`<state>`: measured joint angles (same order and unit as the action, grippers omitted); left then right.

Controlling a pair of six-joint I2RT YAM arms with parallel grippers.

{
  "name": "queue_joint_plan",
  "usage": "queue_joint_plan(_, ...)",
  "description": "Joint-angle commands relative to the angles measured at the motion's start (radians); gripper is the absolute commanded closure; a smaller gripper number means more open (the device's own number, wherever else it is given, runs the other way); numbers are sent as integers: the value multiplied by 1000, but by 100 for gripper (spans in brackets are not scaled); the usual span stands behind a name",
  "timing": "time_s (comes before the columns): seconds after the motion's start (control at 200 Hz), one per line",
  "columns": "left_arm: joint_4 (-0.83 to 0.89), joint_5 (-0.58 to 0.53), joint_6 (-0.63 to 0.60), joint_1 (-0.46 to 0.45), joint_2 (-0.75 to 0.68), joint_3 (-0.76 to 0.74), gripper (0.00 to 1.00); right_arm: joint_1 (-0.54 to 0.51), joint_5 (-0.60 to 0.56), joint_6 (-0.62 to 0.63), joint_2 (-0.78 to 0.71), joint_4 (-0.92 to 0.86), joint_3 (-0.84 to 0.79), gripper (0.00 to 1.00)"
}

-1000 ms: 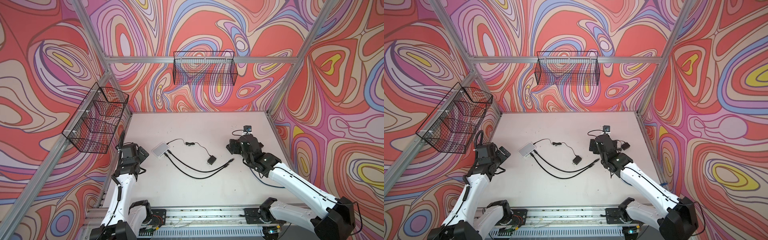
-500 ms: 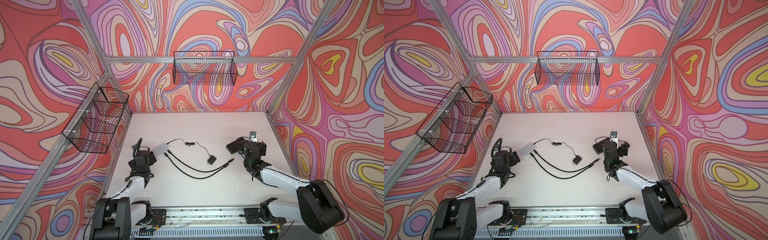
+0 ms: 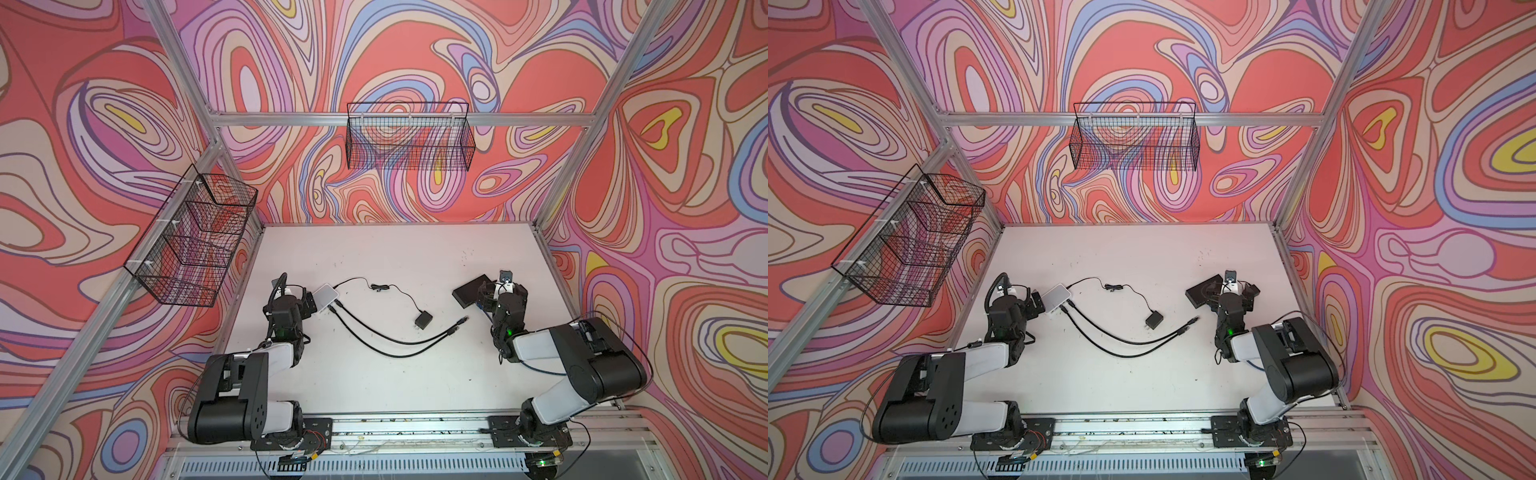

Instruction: Insert the plug into the switch port

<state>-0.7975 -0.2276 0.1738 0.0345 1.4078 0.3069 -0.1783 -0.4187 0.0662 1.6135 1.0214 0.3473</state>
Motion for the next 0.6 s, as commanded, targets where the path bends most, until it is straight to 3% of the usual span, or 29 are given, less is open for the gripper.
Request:
queue_joint_plan(0.0,-68,28,-52,-20,16,10,0,13,81,22,66,195,-13,2)
queue_joint_plan(0.21,-181,102,-109,-33,138,26,0,69,162,-16,136,251,-12,2)
queue_joint_plan(0.295,-113,94,-100,-34,121,47,0,82,187,-40,111,119,30,2)
queue_joint_plan(0.476,-154,92,-103,-35,131,33,0,89,94,-75,118,56,71,2)
queue_joint_plan(0.596,-148,93,-103,-35,127,33,0,89,94,-79,118,43,79,2)
